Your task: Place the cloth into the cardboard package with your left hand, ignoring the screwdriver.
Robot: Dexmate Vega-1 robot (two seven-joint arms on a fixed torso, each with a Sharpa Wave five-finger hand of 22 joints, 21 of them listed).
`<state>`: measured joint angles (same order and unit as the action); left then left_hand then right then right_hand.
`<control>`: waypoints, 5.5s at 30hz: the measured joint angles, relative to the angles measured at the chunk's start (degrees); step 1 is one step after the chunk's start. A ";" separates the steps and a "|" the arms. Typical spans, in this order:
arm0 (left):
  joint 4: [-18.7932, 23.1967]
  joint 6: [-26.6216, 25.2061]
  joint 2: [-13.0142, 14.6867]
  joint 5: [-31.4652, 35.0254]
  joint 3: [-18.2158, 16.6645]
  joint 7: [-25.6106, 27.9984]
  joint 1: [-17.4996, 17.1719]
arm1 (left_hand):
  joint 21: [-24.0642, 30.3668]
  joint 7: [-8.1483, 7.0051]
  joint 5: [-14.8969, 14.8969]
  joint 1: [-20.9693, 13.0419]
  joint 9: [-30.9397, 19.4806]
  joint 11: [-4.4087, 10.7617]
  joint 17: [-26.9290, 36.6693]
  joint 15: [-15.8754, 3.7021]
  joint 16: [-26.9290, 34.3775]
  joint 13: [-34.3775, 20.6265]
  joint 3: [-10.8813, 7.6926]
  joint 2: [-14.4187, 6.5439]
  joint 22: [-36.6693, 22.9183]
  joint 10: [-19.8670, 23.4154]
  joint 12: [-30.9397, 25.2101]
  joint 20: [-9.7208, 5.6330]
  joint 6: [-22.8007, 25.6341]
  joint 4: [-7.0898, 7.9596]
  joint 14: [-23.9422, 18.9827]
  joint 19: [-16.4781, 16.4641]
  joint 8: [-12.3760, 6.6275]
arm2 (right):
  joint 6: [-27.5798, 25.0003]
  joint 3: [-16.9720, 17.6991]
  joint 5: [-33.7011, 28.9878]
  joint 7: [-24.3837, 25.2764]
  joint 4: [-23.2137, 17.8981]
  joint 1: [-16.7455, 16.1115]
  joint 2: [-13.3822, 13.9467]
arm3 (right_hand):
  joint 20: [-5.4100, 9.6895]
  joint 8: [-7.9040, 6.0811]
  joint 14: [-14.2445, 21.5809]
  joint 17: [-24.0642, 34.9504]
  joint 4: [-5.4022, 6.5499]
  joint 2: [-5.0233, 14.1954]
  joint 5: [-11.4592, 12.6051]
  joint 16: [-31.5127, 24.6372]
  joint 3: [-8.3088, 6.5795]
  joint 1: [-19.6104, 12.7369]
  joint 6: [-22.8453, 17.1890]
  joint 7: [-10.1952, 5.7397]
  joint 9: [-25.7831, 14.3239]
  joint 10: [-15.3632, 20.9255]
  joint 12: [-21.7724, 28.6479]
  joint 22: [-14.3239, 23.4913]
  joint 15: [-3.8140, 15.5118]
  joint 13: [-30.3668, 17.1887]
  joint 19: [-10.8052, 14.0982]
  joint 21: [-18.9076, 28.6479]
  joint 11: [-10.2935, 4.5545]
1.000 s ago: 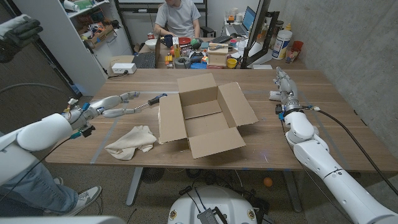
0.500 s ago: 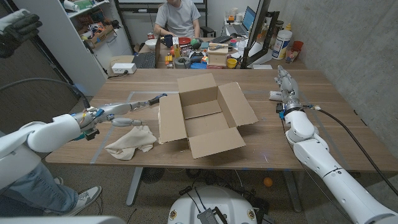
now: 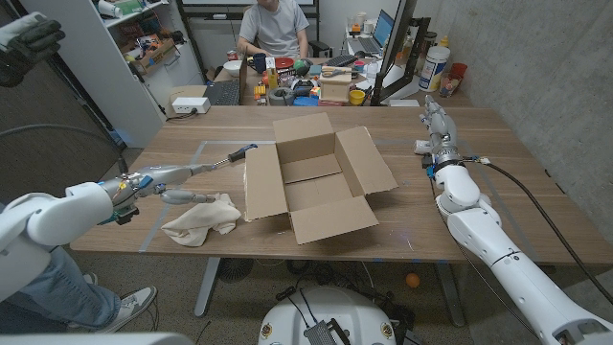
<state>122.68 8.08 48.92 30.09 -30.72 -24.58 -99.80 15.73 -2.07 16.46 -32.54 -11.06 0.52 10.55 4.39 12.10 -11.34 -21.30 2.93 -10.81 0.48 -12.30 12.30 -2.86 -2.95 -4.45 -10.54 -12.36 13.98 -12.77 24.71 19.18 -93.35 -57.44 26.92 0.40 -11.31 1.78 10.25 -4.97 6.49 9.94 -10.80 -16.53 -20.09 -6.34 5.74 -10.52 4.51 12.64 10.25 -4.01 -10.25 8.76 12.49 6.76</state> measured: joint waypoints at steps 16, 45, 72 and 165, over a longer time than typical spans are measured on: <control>0.06 0.16 -2.82 4.04 -0.43 -2.74 -0.61 | 0.00 0.00 0.00 0.00 -0.25 0.31 -0.01 0.28 0.00 0.01 0.23 0.00 0.13 -0.32 0.00 -0.11 -0.43 -0.22 -0.28 -1.14 0.00 | 0.35 -0.35 -0.16 -0.27 0.50 0.60 -0.33 | 0.72 0.00 0.49 0.00 0.00 0.00 0.00 0.00 0.00 0.00 -0.73 0.51 0.00 0.23 0.00 0.00 0.34 0.00 0.71 0.01 0.23; 0.38 -1.13 -6.51 16.27 5.64 2.99 -1.68 | 0.00 -0.09 0.29 -0.98 -0.27 1.12 -0.01 0.28 0.00 -0.26 0.46 0.53 0.15 0.93 -0.47 0.19 0.73 -0.45 -2.13 -3.48 -0.45 | 1.56 -0.29 0.67 -1.18 2.86 0.79 -0.88 | 0.51 0.00 0.48 -0.01 -0.24 0.00 0.22 0.00 0.24 0.00 -0.73 0.50 0.00 0.62 0.00 0.00 0.34 0.00 0.91 0.02 0.00; 1.67 -6.73 -7.98 17.75 8.70 3.73 -3.67 | 0.41 -2.21 0.72 -9.01 -0.09 3.18 0.04 -2.42 0.14 -0.25 -0.91 0.09 0.14 11.81 -3.13 0.19 15.89 -4.36 -8.88 -11.60 -5.08 | 3.90 -1.20 1.83 -3.62 8.24 2.80 -2.61 | 0.09 0.00 0.59 -0.01 -0.22 0.00 0.22 0.00 0.72 0.00 -0.93 0.30 0.00 0.61 0.00 0.00 0.23 0.00 0.90 -0.20 0.00; 7.08 -3.29 -12.82 15.75 6.58 17.75 8.57 | 17.17 4.82 -4.37 -50.81 -2.47 5.85 12.58 -8.17 16.65 -22.44 -5.21 -5.11 -0.33 46.58 -20.21 -17.92 62.97 -5.53 -46.06 -47.55 -22.86 | 3.56 1.81 2.54 -1.40 3.55 1.30 -0.96 | -0.21 0.00 1.63 -0.01 -0.47 0.39 0.21 0.00 1.43 0.39 -0.92 0.30 0.00 1.23 -0.33 0.28 0.24 0.00 1.21 -0.41 0.20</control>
<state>129.76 4.79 36.10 45.84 -24.14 -6.83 -91.23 32.90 2.75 12.09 -83.35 -13.53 6.37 23.13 -3.77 28.75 -33.78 -26.51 -2.18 -11.14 47.05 -32.50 -5.63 60.11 -8.48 -50.51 -58.08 -35.22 17.54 -10.96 27.25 17.78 -89.80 -56.15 25.96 0.19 -11.31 3.42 10.25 -5.44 6.89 10.16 -10.80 -15.10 -19.70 -7.27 6.04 -10.52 5.74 12.31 10.53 -3.77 -10.24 9.98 12.08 6.96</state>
